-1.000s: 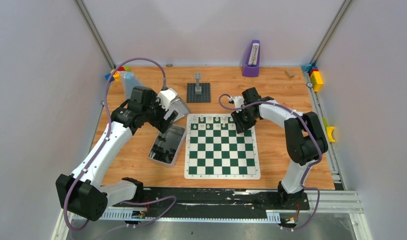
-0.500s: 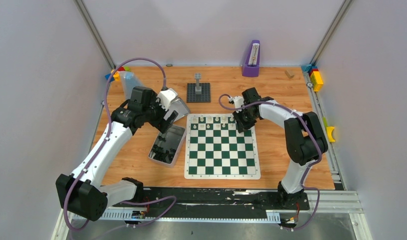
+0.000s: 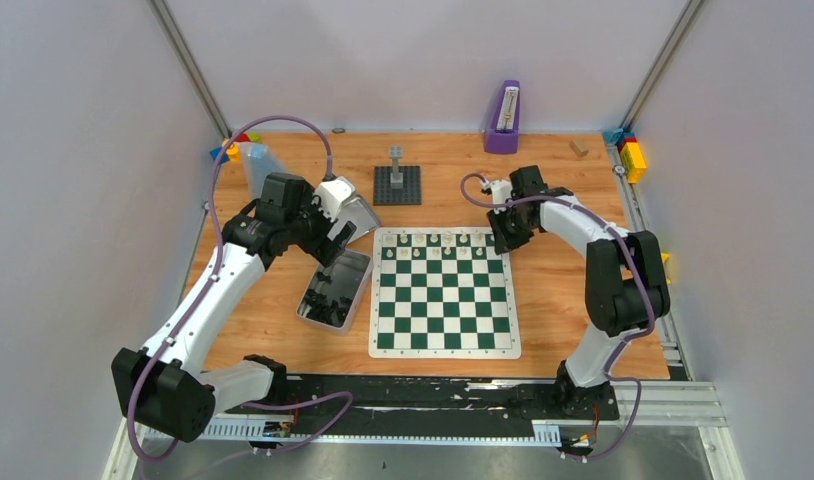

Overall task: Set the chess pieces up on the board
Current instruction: Place the chess piece on the chessboard, then pick up the chess piece from the storage box.

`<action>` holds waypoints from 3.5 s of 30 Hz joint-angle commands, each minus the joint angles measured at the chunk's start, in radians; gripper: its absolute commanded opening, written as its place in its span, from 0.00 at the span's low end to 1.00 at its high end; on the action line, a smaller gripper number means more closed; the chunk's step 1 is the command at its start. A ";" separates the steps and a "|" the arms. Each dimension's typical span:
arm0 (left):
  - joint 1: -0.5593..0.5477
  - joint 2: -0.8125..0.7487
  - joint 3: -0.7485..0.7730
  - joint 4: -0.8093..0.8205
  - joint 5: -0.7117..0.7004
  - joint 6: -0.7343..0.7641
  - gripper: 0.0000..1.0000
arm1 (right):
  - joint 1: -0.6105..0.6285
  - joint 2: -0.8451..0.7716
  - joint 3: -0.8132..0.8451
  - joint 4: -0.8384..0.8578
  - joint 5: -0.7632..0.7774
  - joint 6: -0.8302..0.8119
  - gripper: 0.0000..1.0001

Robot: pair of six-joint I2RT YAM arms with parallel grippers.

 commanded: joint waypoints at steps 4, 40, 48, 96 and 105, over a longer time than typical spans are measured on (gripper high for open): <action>0.005 -0.002 0.003 0.020 0.012 -0.007 1.00 | -0.015 0.048 0.079 0.003 -0.011 -0.015 0.07; 0.004 0.014 -0.029 -0.065 -0.074 0.097 0.98 | -0.013 -0.038 0.107 -0.022 -0.083 0.009 0.54; -0.013 0.050 -0.061 -0.113 0.000 0.368 0.89 | -0.013 -0.181 0.050 -0.031 -0.145 0.026 0.54; -0.174 0.144 -0.033 -0.269 0.026 0.272 0.09 | -0.012 -0.298 -0.102 0.007 -0.186 0.015 0.44; -0.385 0.171 0.004 -0.256 0.032 0.221 0.12 | -0.016 -0.288 -0.102 0.014 -0.144 0.014 0.42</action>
